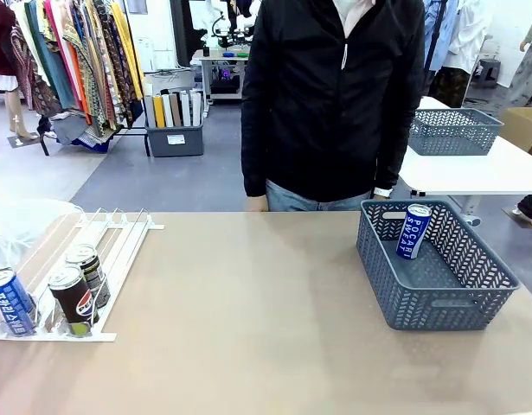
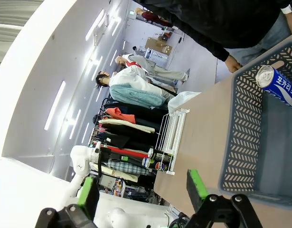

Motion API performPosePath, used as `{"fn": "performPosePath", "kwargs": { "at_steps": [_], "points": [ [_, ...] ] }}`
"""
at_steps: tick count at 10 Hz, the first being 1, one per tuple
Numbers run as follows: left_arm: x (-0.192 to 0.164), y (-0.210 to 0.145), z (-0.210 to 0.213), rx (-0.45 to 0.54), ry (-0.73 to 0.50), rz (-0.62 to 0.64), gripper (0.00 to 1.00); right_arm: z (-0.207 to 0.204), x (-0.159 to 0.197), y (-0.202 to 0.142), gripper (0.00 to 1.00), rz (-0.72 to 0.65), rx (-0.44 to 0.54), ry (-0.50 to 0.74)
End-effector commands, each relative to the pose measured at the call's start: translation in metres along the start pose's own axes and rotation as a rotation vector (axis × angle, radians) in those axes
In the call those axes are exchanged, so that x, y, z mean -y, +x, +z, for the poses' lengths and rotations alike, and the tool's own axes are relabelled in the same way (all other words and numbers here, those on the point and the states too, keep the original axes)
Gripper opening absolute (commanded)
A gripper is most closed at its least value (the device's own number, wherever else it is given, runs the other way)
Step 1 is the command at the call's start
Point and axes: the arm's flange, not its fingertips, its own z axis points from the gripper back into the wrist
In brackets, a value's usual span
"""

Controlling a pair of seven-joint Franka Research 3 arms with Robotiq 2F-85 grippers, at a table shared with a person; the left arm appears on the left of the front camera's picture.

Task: Retrieve and store the cans from the dispenser.
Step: Pick up the last remaining can from one row of the Automatic Can Dispenser and place it in the middle of the table.

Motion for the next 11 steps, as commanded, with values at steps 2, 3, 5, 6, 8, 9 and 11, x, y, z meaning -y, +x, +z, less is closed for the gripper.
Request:
{"fn": "performPosePath", "kwargs": {
  "at_steps": [2, 3, 5, 6, 8, 9, 11],
  "points": [
    [0.010, 0.002, -0.040, 0.030, -0.018, -0.051, 1.00, 0.000, -0.004, 0.002, 1.00, -0.002, 0.008, 0.012],
    [0.008, 0.000, -0.055, 0.027, -0.022, -0.074, 1.00, 0.000, -0.004, 0.002, 1.00, -0.002, 0.008, 0.012],
    [0.000, -0.003, -0.082, -0.021, 0.025, -0.042, 1.00, 0.000, -0.004, 0.002, 1.00, -0.002, 0.008, 0.012],
    [0.000, -0.003, -0.094, -0.034, 0.059, -0.035, 1.00, 0.000, -0.004, 0.002, 1.00, -0.002, 0.008, 0.012],
    [0.002, 0.002, -0.116, -0.044, 0.057, -0.050, 1.00, 0.000, -0.004, 0.002, 1.00, -0.002, 0.008, 0.012],
    [0.005, 0.007, -0.127, -0.032, 0.051, -0.061, 1.00, 0.000, -0.004, 0.002, 1.00, -0.002, 0.008, 0.012],
    [0.006, 0.011, -0.142, -0.076, 0.062, -0.065, 1.00, 0.000, -0.004, 0.002, 1.00, -0.002, 0.008, 0.012]
  ]
}}
